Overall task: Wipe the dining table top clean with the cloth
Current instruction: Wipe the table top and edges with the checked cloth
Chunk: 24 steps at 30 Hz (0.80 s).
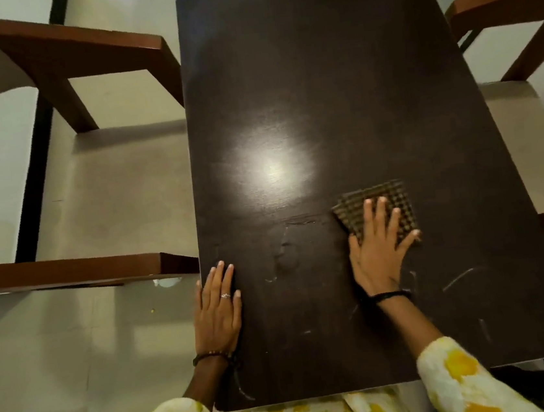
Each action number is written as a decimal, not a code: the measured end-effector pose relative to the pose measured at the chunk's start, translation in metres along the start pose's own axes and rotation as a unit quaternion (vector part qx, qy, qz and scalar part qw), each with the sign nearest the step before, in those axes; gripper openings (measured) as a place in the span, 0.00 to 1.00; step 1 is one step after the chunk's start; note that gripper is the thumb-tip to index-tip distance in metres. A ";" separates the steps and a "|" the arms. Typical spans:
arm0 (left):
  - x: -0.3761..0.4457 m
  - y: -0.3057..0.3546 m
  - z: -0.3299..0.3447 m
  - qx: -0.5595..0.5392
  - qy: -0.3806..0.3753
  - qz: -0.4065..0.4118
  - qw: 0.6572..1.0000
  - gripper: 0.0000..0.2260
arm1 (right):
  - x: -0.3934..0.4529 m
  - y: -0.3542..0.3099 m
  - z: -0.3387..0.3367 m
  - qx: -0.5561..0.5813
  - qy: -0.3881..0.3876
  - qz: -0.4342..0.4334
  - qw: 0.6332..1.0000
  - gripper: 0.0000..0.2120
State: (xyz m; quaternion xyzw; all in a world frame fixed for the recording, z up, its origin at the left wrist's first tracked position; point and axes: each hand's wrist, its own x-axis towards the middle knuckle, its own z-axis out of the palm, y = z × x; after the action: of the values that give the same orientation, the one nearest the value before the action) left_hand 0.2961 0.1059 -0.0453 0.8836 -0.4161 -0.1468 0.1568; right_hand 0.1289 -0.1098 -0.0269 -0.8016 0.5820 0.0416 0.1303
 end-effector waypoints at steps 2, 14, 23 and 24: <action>-0.001 -0.004 0.001 -0.022 0.028 -0.046 0.998 0.23 | -0.013 -0.045 0.012 -0.013 -0.011 -0.063 0.998 0.35; -0.004 -0.004 0.003 -0.073 0.060 -0.245 0.965 0.23 | -0.025 -0.188 0.049 -0.061 -0.096 -0.349 0.930 0.34; -0.004 -0.010 0.007 -0.086 0.078 -0.289 0.950 0.17 | -0.036 -0.136 0.033 -0.125 -0.151 -0.492 0.848 0.33; -0.005 -0.011 0.007 -0.086 0.078 -0.283 0.952 0.17 | -0.032 -0.135 0.030 -0.128 -0.152 -0.500 0.843 0.32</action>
State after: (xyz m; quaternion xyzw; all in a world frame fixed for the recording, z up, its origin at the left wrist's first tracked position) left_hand 0.2978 0.1148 -0.0557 0.9571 -0.1207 -0.1506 0.2162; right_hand 0.2485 -0.0333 -0.0269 -0.9770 0.0646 0.1664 0.1167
